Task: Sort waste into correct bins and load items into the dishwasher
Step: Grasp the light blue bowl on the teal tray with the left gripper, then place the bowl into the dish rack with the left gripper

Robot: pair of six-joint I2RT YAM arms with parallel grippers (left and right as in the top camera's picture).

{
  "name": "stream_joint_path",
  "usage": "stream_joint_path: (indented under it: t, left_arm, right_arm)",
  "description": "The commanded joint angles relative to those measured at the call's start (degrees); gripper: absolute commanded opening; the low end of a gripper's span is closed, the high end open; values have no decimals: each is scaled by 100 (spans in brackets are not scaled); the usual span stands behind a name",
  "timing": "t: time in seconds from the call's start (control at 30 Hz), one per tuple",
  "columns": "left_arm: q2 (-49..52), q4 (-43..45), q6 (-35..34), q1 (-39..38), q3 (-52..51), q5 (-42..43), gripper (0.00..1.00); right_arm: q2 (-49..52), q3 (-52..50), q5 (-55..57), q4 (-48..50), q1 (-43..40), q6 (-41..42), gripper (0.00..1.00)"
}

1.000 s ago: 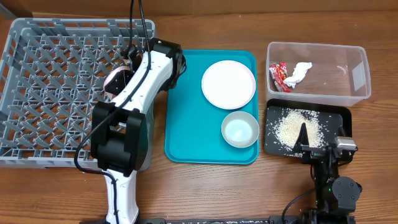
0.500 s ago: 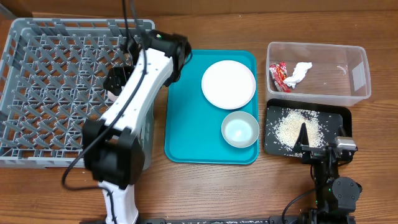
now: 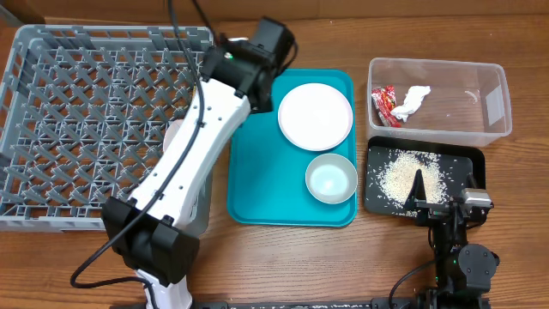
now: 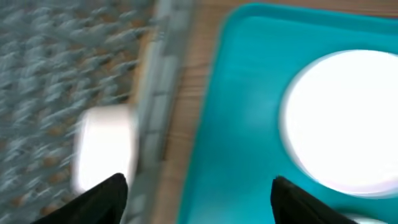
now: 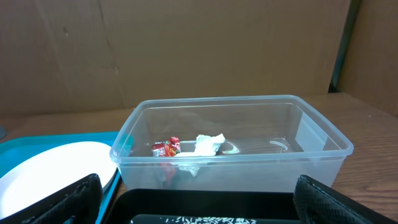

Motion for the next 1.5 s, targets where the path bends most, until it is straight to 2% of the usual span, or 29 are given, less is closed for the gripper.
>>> stream_joint_path:
  t: [0.0, 0.23, 0.4, 0.47, 0.67, 0.7, 0.77, 0.93, 1.07, 1.13, 1.23, 1.33, 1.47]
  left_arm:
    - [219, 323, 942, -208, 33, 1237, 78]
    - [826, -44, 1552, -295, -136, 3432, 73]
    - [1191, -114, 2024, -490, -586, 3746, 68]
    - [1252, 87, 2175, -675, -949, 3700, 62]
    - [1252, 723, 2179, -918, -1244, 3300, 61]
    - [1252, 732, 2173, -940, -1257, 3279, 58]
    - [1252, 741, 2037, -953, -1329, 3180, 54]
    - [1252, 1027, 1679, -960, -1805, 2605, 50]
    - [1252, 1233, 1467, -933, -2098, 2516, 36]
    - [1231, 1255, 1394, -925, -2009, 2516, 19]
    - [1152, 1139, 1384, -911, -1740, 2505, 18]
    - [1104, 907, 1384, -909, -1392, 2317, 4]
    - [1099, 509, 1381, -909, -1110, 1792, 4]
  right_arm:
    - [-68, -61, 11, 44, -13, -7, 100]
    - [-68, -61, 11, 44, -13, -7, 100]
    - [-68, -61, 11, 44, -13, -7, 100]
    - [-68, -61, 11, 44, -13, -7, 100]
    - [-68, -61, 11, 44, -13, -7, 100]
    - [-68, -61, 11, 44, -13, -7, 100]
    - [-68, -61, 11, 44, -13, -7, 100]
    - [-68, -61, 11, 44, -13, -7, 100]
    - [-68, -61, 11, 44, -13, -7, 100]
    - [-68, -61, 11, 44, -13, -7, 100]
    - [-68, -61, 11, 46, -13, -7, 100]
    - [-68, -61, 11, 44, -13, -7, 100]
    - [-68, -61, 11, 44, -13, -7, 100]
